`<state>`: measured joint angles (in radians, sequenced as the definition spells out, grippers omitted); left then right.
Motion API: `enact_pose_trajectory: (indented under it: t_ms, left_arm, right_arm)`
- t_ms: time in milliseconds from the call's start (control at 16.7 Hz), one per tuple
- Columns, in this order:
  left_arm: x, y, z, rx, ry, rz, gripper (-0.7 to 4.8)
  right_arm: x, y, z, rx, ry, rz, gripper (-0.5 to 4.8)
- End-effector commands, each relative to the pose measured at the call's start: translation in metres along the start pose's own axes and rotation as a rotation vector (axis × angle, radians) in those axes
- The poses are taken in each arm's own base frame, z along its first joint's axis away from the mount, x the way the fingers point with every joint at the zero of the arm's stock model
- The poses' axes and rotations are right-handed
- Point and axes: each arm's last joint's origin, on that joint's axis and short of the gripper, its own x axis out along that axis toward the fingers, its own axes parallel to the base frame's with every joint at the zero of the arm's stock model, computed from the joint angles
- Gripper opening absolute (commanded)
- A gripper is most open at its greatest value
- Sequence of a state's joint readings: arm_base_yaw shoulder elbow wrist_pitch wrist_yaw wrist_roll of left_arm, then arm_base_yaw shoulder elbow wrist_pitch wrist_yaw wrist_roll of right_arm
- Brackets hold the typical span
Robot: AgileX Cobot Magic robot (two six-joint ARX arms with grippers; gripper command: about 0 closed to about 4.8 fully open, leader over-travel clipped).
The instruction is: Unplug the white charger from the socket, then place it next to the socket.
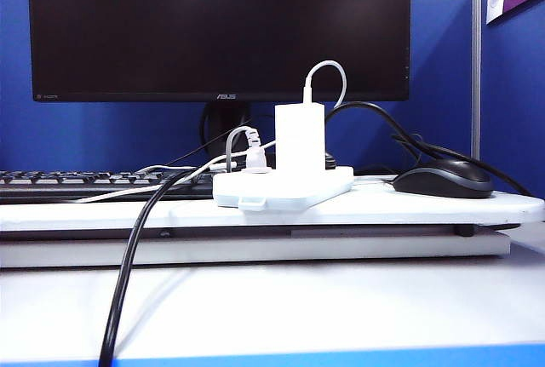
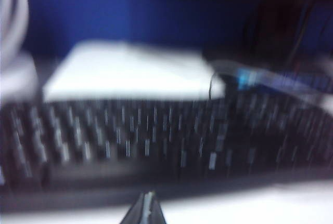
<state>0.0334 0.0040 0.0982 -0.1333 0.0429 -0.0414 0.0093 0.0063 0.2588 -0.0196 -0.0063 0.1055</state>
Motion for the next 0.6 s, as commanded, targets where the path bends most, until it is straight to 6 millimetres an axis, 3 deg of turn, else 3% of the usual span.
enact_pose_trajectory:
  t_ms: [60,359,598]
  left_arm:
    - [-0.007,-0.001,0.026,0.004,-0.105,-0.008,-0.05]
    - [-0.022,-0.004,0.068,-0.008,-0.238,-0.011,-0.05]
    - [-0.018,-0.005,0.111,-0.007,-0.235,-0.017,-0.05]
  right_arm:
    - [-0.004,0.003,0.034,0.001,-0.090,0.002,-0.06]
    - [0.010,0.010,0.095,-0.002,-0.206,0.017,-0.06]
    - [0.051,0.016,0.140,-0.007,-0.196,0.068,-0.06]
